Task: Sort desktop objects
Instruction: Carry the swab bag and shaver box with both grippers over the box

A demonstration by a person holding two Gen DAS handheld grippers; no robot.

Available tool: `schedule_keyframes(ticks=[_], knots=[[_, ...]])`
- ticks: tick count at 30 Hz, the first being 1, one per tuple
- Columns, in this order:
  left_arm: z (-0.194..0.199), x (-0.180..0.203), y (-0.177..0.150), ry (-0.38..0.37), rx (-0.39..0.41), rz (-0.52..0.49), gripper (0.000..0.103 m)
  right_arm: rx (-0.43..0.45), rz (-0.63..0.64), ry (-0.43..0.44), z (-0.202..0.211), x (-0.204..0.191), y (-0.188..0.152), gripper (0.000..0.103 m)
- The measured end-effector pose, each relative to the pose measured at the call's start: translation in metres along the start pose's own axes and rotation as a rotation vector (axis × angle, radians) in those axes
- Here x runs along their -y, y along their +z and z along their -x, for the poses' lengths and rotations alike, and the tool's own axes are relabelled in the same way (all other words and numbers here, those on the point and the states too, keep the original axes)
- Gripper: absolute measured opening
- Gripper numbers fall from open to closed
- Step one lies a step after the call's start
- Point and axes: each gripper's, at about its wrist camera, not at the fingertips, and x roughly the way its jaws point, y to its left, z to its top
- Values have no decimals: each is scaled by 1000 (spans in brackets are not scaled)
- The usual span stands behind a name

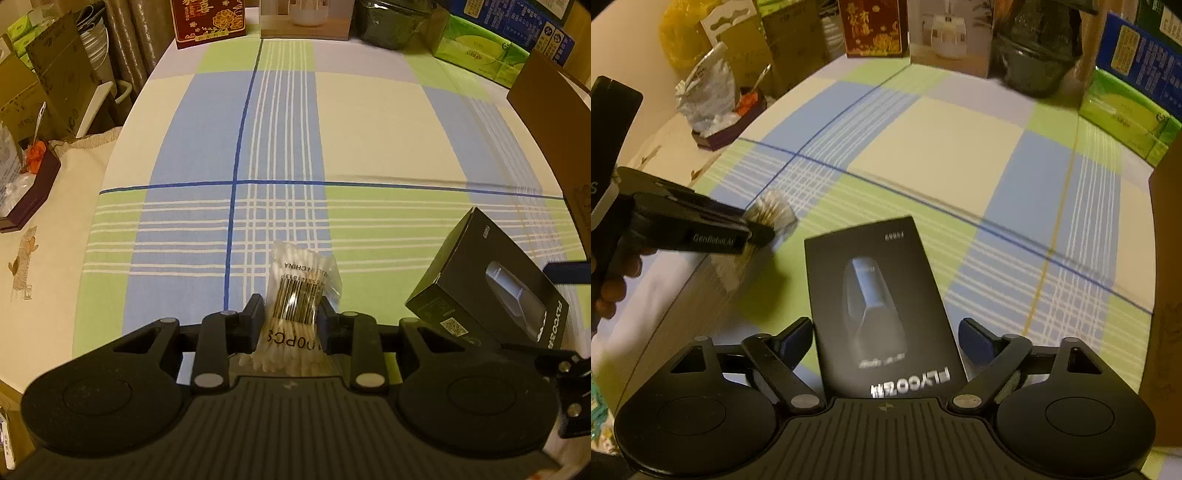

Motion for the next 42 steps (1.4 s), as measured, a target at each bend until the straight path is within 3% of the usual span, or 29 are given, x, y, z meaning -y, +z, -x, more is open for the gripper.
schedule_keyframes(ticks=[9,11,15,20,29,42], knots=[[-2,7,1,21,-1,-19,33,34,80,-14,-20,-10,3,87],[-1,10,-1,16,-3,-23,33,38,92,-22,-23,-10,2,81],[2,15,-7,2,6,-41,23,45,96,-37,-22,-12,-2,79],[8,20,-13,-34,1,-37,20,36,34,-23,-13,-3,-11,78],[28,42,-18,-77,19,-60,18,77,-88,16,23,19,-28,78],[88,104,-4,-172,158,-147,18,251,-224,42,112,57,-49,78]])
